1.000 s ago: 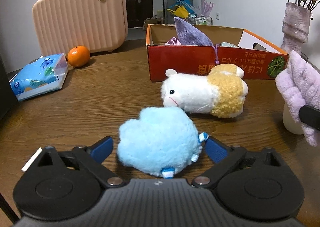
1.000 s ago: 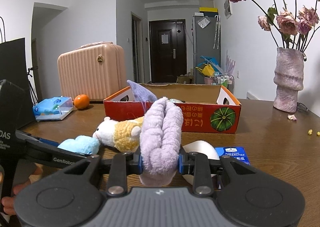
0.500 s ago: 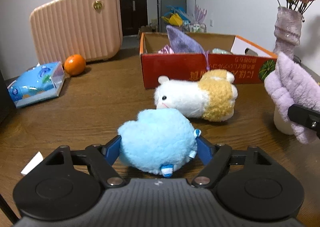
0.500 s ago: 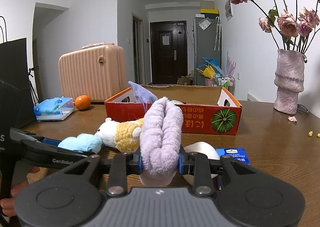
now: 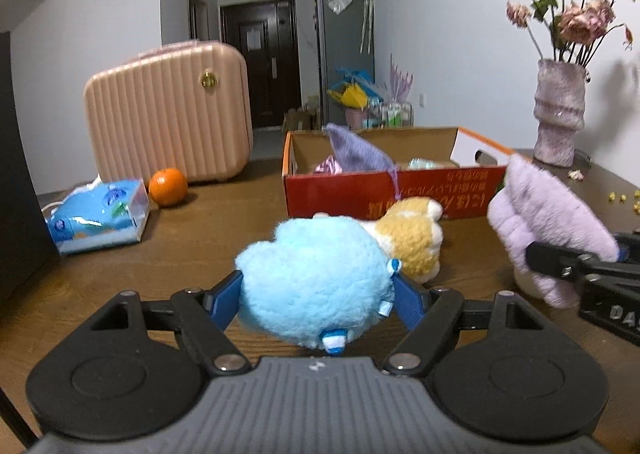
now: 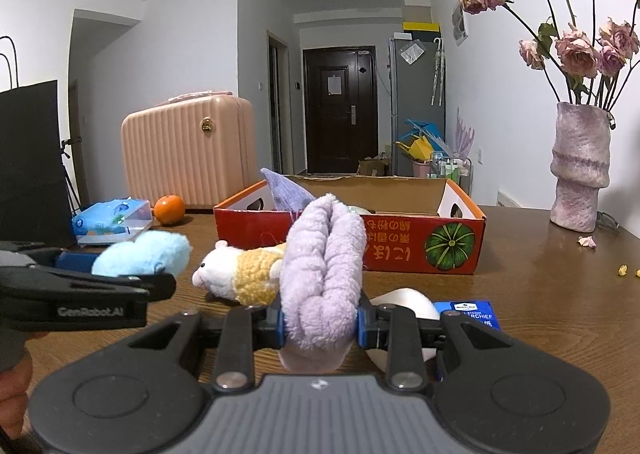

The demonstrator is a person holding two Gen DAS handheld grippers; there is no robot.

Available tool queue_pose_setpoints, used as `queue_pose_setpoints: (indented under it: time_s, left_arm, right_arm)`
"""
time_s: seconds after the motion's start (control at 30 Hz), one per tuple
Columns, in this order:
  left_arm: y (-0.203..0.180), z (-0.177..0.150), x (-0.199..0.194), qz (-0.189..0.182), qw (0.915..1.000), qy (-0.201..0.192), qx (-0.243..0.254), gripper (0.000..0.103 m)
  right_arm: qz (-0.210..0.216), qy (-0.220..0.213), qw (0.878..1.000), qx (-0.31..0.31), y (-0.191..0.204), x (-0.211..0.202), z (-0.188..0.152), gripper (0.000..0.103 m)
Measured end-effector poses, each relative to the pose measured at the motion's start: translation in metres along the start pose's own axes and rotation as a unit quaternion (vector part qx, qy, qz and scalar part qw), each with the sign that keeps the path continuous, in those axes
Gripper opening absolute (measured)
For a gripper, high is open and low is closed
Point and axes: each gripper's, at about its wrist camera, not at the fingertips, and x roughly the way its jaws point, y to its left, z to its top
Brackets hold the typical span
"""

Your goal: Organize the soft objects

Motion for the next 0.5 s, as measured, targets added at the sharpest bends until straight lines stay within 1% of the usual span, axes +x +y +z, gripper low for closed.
queue_pose_setpoints:
  time_s: [0.2, 0.5]
  left_arm:
    - [-0.005, 0.0, -0.017, 0.001, 0.9997, -0.025, -0.002, 0.078]
    - [-0.005, 0.001, -0.032, 0.001, 0.9989, -0.046, -0.009, 0.078]
  right_arm:
    - [0.001, -0.003, 1.0, 0.0, 0.001, -0.002, 0.0, 0.03]
    - [0.004, -0.012, 1.0, 0.0, 0.001, -0.005, 0.001, 0.03]
